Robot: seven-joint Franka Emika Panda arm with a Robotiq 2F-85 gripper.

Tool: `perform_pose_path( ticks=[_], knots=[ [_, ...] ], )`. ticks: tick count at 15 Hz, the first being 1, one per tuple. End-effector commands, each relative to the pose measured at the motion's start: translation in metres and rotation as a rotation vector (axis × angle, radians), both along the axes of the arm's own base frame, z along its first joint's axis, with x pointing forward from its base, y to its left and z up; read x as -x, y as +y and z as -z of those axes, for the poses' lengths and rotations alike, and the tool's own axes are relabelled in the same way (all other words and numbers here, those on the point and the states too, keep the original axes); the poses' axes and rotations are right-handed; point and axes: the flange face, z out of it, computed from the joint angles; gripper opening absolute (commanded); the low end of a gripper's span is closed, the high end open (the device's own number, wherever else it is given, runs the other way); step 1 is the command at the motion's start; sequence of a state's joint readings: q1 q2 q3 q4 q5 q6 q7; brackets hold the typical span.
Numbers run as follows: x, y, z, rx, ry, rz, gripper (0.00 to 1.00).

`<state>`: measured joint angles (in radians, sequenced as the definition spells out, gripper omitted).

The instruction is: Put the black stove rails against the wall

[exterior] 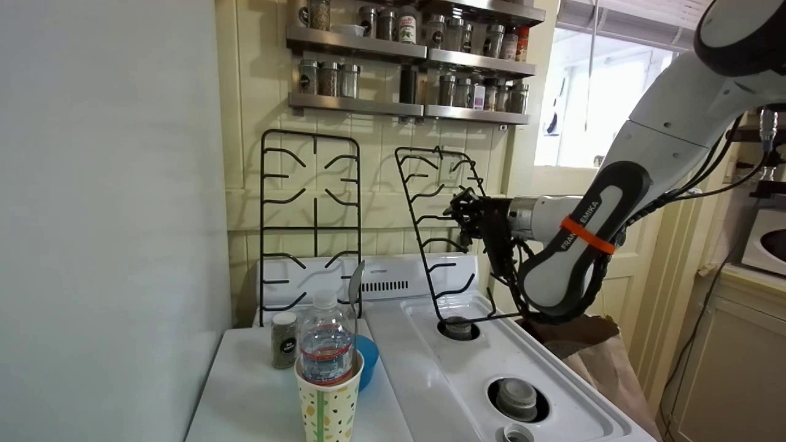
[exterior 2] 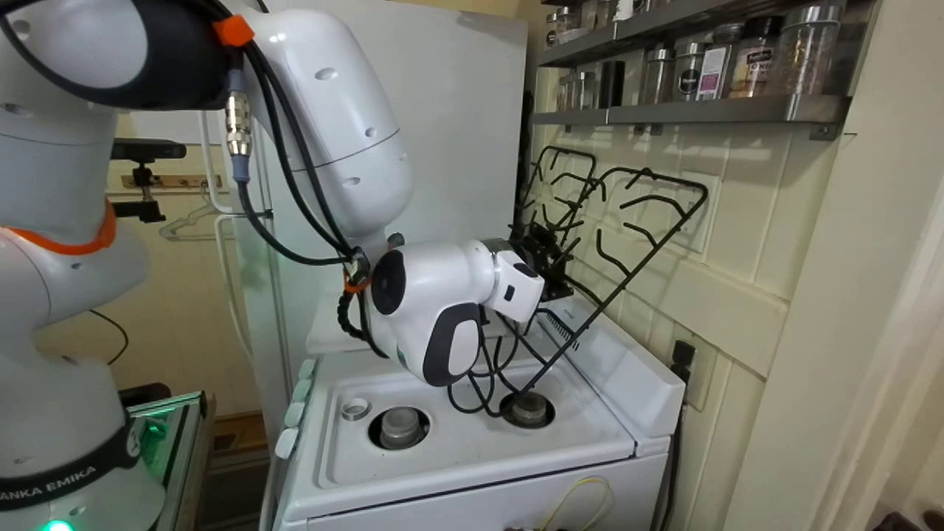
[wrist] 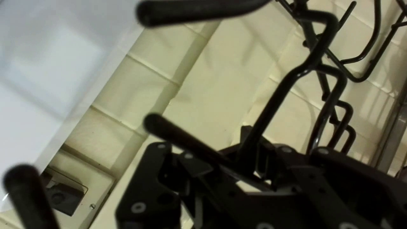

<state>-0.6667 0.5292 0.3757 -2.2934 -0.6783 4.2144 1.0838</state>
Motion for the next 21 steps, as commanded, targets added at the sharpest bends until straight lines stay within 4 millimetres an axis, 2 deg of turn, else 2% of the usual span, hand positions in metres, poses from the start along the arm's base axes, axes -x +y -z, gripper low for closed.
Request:
perform_pose_path(
  ticks=[1,6,7,11,15,17,21],
  knots=[
    [-0.008,-0.006,-0.016,-0.031,-0.061,0.012,0.0],
    [-0.03,-0.016,-0.027,0.039,-0.063,0.113,0.0],
    [-0.017,-0.015,-0.005,0.024,-0.02,0.08,0.0],
    [-0.027,-0.015,-0.009,0.041,-0.029,0.101,0.0],
    [-0.043,-0.019,0.004,0.074,-0.019,0.105,0.0],
    [-0.05,-0.017,0.002,0.073,-0.039,0.103,0.0],
    [-0.065,-0.01,-0.014,0.06,-0.1,0.095,0.0]
  ],
)
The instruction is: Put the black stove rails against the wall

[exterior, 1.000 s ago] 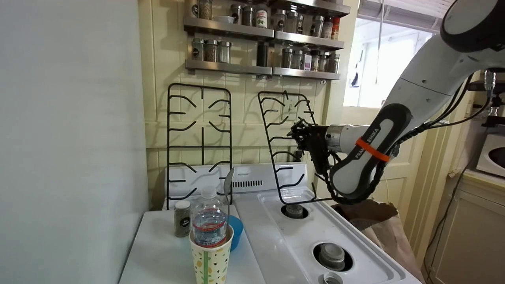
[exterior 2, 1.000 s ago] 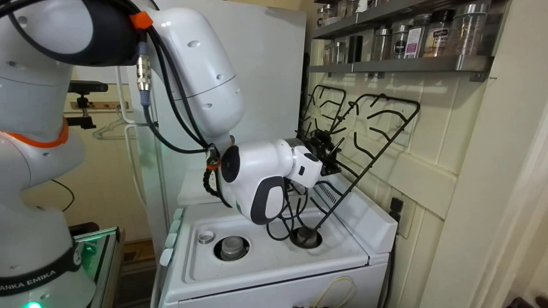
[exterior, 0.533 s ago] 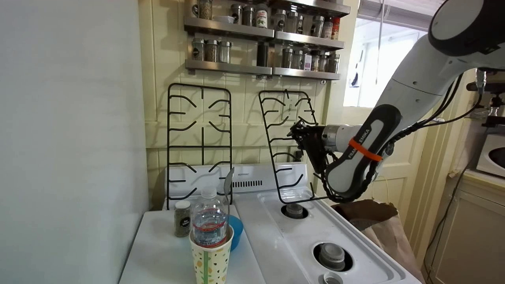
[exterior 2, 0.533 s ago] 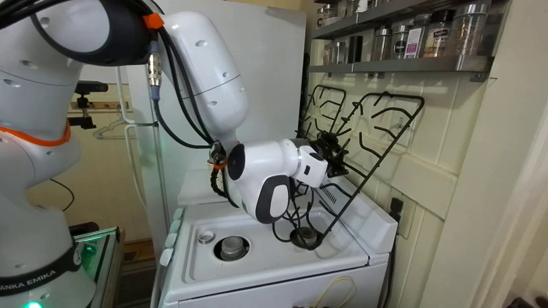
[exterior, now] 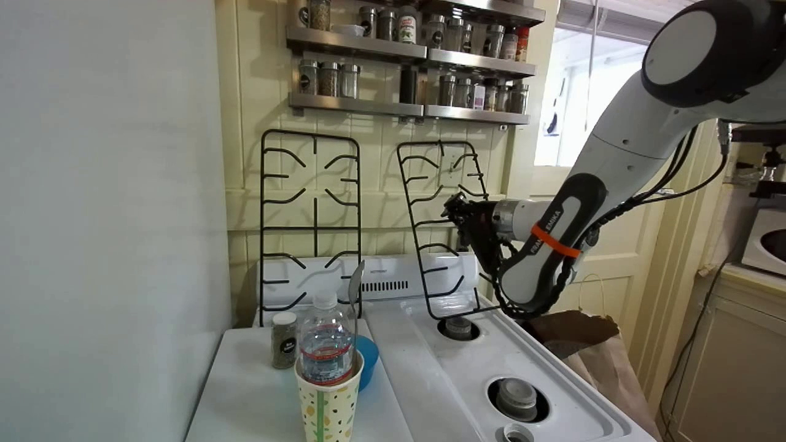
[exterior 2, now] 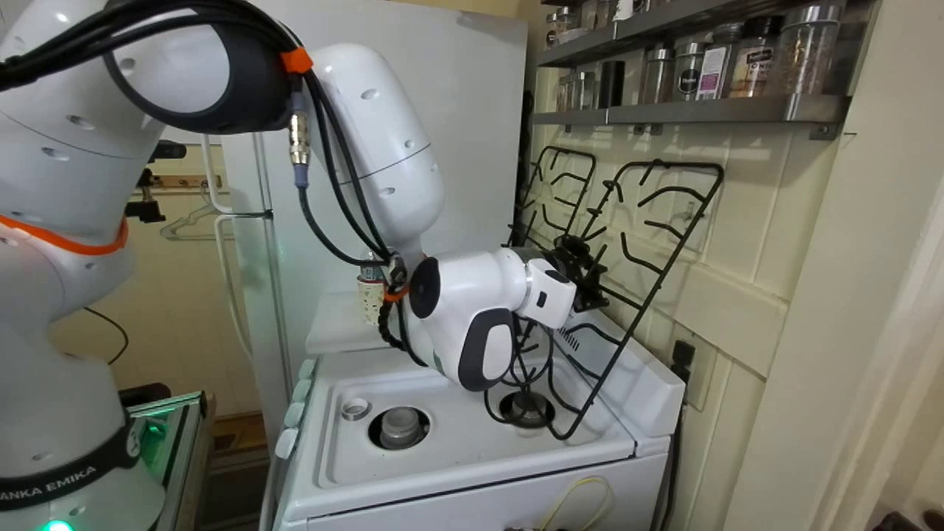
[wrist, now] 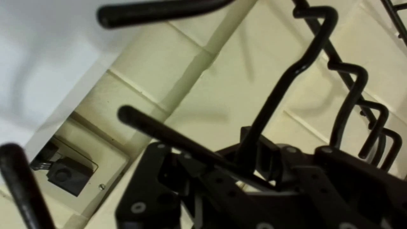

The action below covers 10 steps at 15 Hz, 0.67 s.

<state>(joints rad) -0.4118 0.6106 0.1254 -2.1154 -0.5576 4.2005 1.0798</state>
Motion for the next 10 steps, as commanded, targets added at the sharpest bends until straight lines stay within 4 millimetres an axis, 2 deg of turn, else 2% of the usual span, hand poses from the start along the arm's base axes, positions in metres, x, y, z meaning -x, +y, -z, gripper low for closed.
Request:
perform_pose_path(
  ticks=[1,5,10],
  knots=[
    [-0.021,0.007,-0.03,-0.026,-0.091,-0.002,0.0],
    [-0.033,0.009,-0.035,-0.055,-0.111,0.01,0.0],
    [-0.047,0.004,-0.026,-0.09,-0.115,0.044,0.0]
  ],
)
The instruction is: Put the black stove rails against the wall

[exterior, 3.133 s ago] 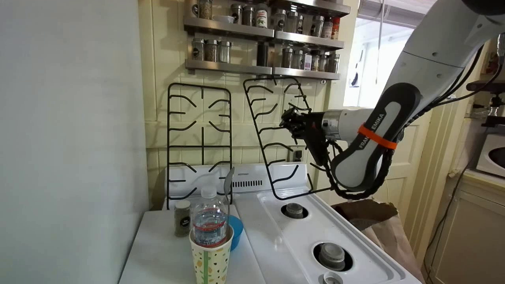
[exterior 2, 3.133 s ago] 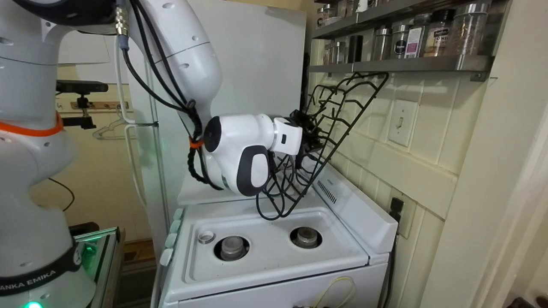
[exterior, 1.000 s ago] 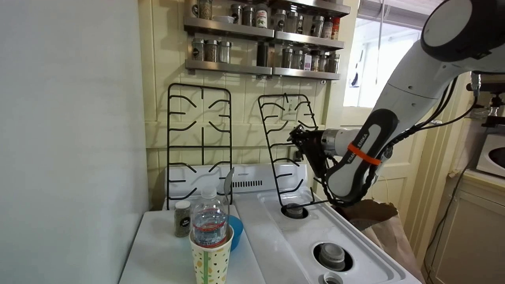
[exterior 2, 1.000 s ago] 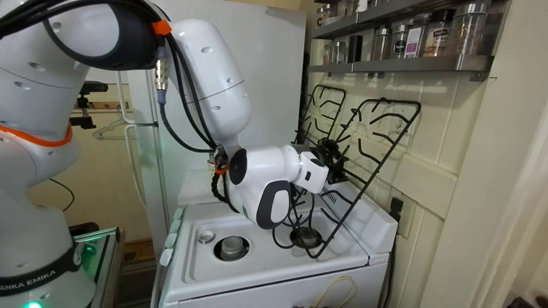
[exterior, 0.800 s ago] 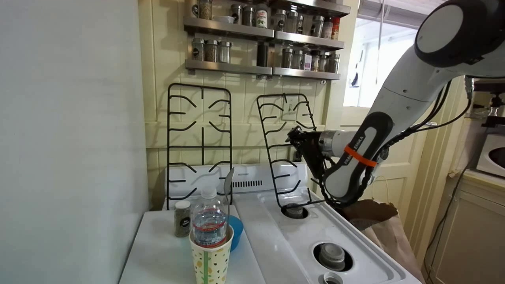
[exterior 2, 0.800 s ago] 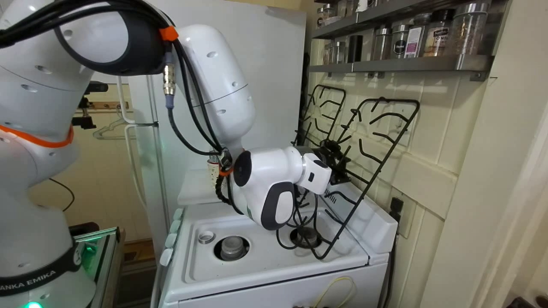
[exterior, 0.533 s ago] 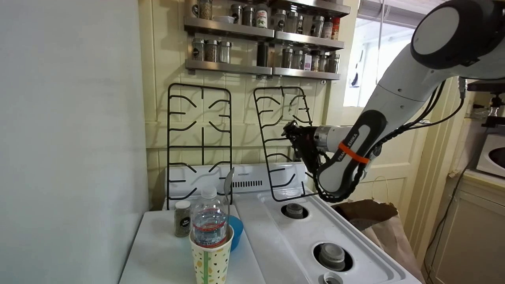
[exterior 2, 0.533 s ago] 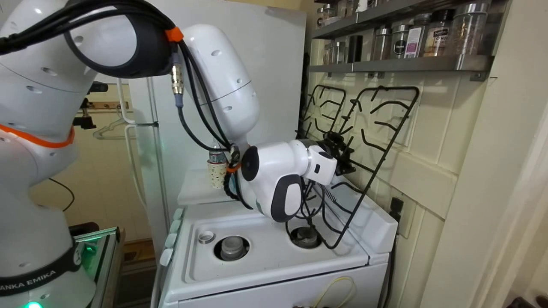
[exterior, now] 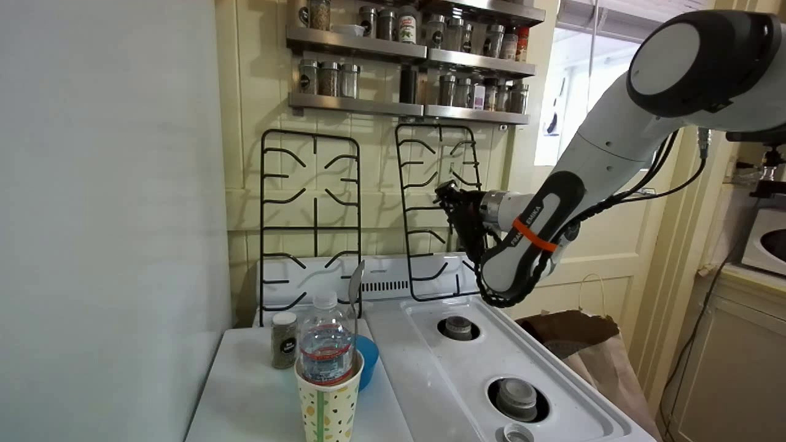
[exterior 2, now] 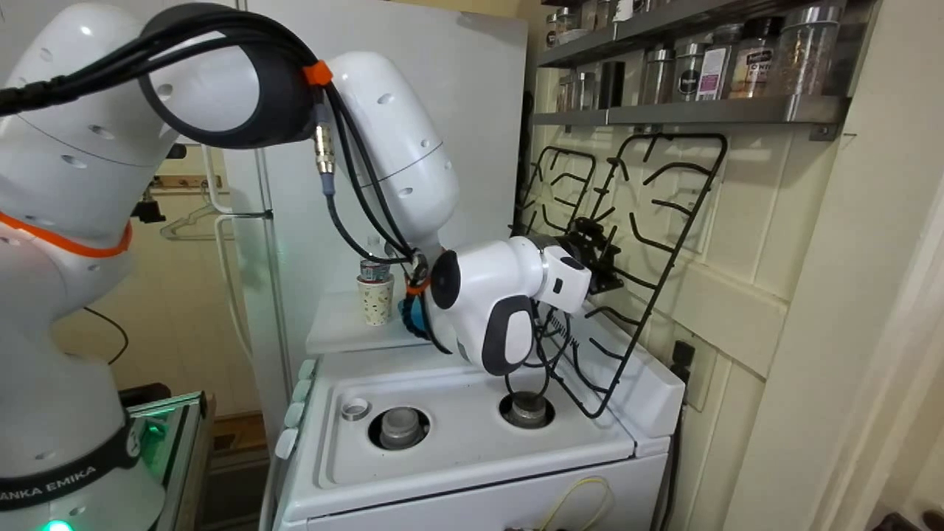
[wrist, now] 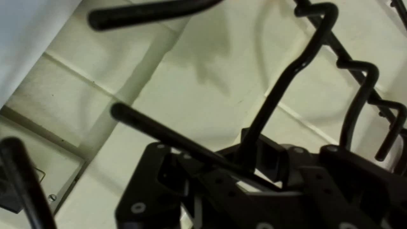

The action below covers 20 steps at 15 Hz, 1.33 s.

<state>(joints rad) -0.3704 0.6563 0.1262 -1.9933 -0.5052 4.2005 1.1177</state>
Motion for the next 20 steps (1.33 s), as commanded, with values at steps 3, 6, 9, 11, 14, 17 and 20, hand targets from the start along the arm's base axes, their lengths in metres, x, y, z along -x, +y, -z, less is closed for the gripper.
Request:
perform_pose_path(
  ticks=[3,6,9,11,14,17,20],
  knots=[
    [-0.024,-0.004,0.0,-0.05,-0.029,0.037,0.0],
    [-0.031,-0.004,0.011,-0.059,-0.006,0.034,0.0],
    [-0.037,-0.002,0.023,-0.066,0.044,0.039,0.0],
    [-0.036,0.0,0.024,-0.052,0.047,0.043,0.0],
    [-0.033,0.0,0.023,-0.037,0.059,0.057,0.26],
    [-0.03,0.002,0.019,-0.045,0.073,0.079,0.47],
    [-0.021,0.004,0.008,-0.017,0.066,0.134,0.71]
  ],
)
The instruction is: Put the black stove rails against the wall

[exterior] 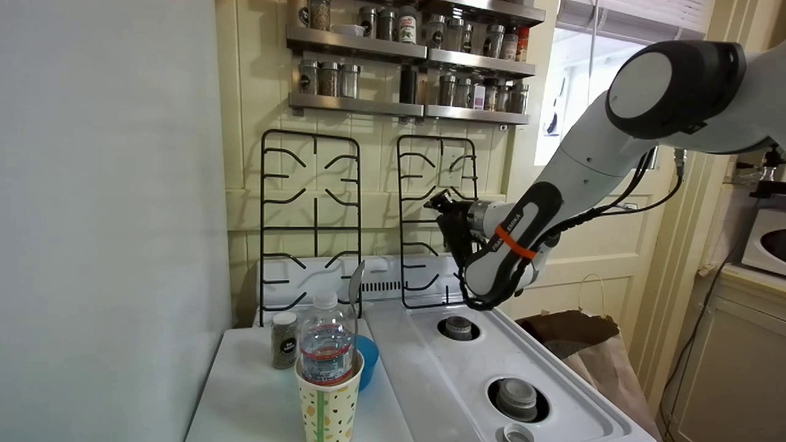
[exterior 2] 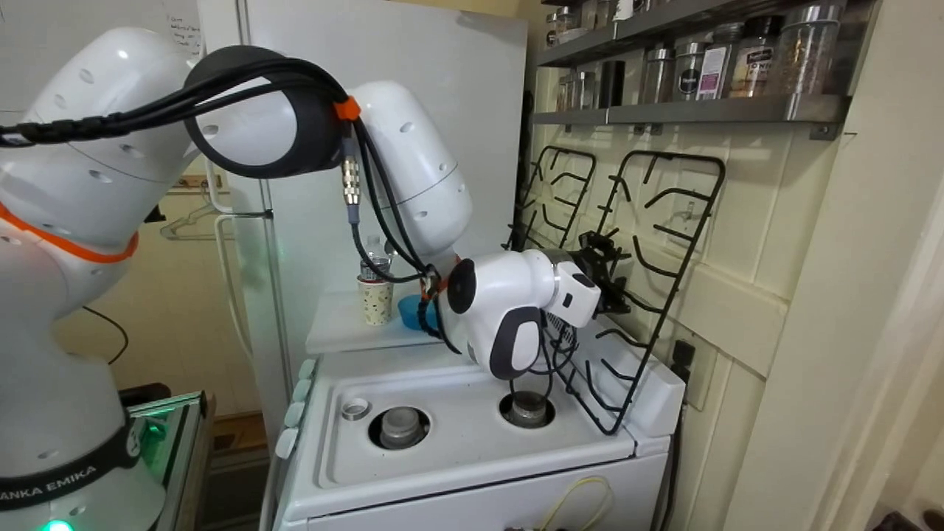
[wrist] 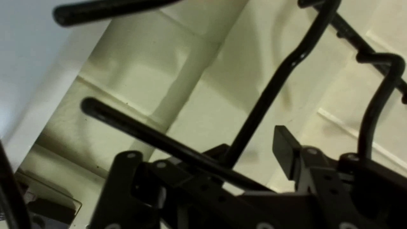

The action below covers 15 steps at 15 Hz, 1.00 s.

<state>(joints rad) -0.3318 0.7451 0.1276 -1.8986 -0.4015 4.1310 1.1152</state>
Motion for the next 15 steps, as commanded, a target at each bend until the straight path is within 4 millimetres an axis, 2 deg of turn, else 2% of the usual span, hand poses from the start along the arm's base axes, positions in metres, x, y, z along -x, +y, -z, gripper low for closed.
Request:
perform_pose_path(
  ticks=[1,4,10,13,15],
  knots=[
    [0.015,0.002,-0.021,0.05,0.018,0.079,0.77],
    [0.034,0.006,-0.02,0.112,0.072,0.102,0.99],
    [0.068,0.008,-0.02,0.191,0.183,0.11,1.0],
    [0.073,0.01,-0.021,0.196,0.24,0.094,1.0],
    [0.069,0.009,-0.021,0.19,0.277,0.093,1.0]
  ],
)
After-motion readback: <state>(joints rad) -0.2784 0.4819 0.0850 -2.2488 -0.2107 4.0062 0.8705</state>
